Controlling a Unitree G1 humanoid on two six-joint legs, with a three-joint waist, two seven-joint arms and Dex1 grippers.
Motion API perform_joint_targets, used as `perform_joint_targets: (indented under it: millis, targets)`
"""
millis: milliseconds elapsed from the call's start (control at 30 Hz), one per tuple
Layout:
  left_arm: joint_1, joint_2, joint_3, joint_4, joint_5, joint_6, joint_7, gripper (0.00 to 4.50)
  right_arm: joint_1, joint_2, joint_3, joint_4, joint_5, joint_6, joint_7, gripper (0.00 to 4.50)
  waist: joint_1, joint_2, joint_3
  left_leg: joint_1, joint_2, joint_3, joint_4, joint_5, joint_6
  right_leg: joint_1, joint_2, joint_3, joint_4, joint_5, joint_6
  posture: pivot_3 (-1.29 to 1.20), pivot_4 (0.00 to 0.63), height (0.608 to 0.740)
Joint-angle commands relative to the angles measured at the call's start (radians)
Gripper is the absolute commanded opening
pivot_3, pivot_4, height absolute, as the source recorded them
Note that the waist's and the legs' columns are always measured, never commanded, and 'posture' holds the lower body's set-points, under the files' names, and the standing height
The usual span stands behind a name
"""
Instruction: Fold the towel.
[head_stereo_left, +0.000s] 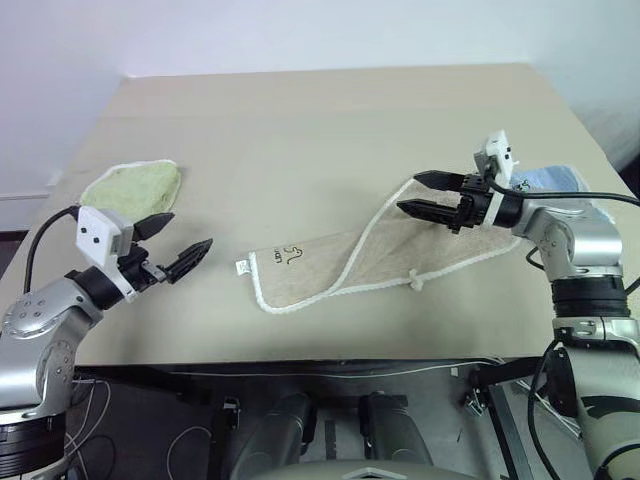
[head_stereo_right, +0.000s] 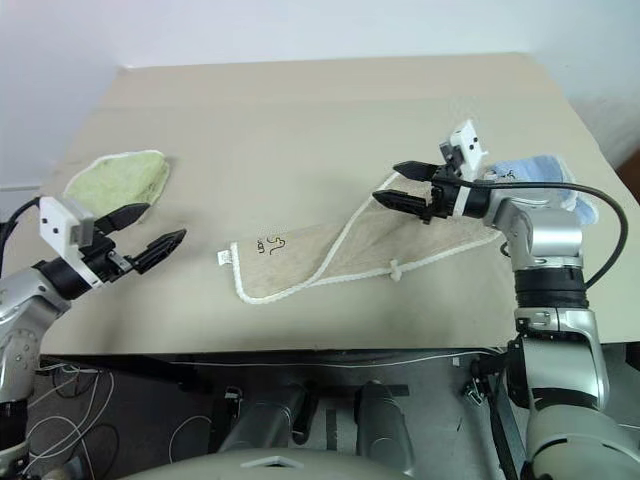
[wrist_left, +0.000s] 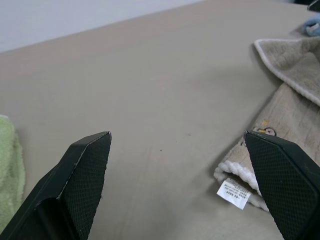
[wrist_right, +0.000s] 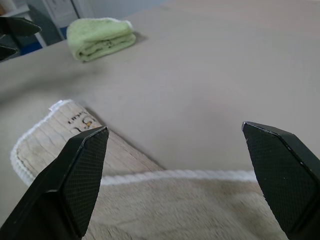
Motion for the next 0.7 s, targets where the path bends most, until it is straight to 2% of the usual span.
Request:
perform_joint_targets:
  millis: [33,267,400,533,700]
  targets:
    - [0.006,0.018,0.039,-0.051,-0.029,0.008,0.0,4.46,-0.001,0.005,-0.014,-0.067,0.034,0.018,-0.015,4.5,0.0,0.0,0.0,0.0,0.0,0.0,0.0,0.0,0.0,0.0,0.0,0.0,0.0,0.0,0.0,0.0,0.15,0.74]
    - [-0.005,0.07,0.03,-0.075,-0.092,0.098,-0.021,4.46,-0.052,0.03,-0.072,-0.07,0.108,0.185,-0.13,4.5,0.001,0.0,0.0,0.0,0.0,0.001,0.0,0.0,0.0,0.0,0.0,0.001,0.0,0.0,0.0,0.0,0.15,0.74]
    - [-0.033,0.109,-0.013,-0.043,-0.06,0.107,-0.036,4.46,-0.081,0.062,-0.101,-0.073,0.095,0.139,-0.231,4.5,-0.001,0.0,0.0,0.001,0.001,0.003,-0.001,0.0,0.0,-0.001,0.001,0.003,0.0,0.0,0.0,0.0,0.15,0.74]
    - [-0.121,0.078,-0.082,-0.046,-0.081,0.125,-0.032,4.46,-0.148,0.019,-0.056,0.032,0.043,0.124,-0.215,4.5,0.002,0.0,0.0,0.001,0.001,0.004,-0.001,0.0,0.0,0.0,0.001,0.003,0.0,0.0,0.0,0.0,0.15,0.74]
    - [-0.199,0.0,-0.195,0.003,-0.028,0.072,-0.038,4.46,-0.242,0.008,-0.012,0.223,-0.053,0.018,-0.223,4.5,0.0,0.0,0.0,0.001,0.001,0.005,-0.001,-0.001,0.001,0.001,0.001,0.003,-0.002,0.002,0.001,0.0,0.15,0.74]
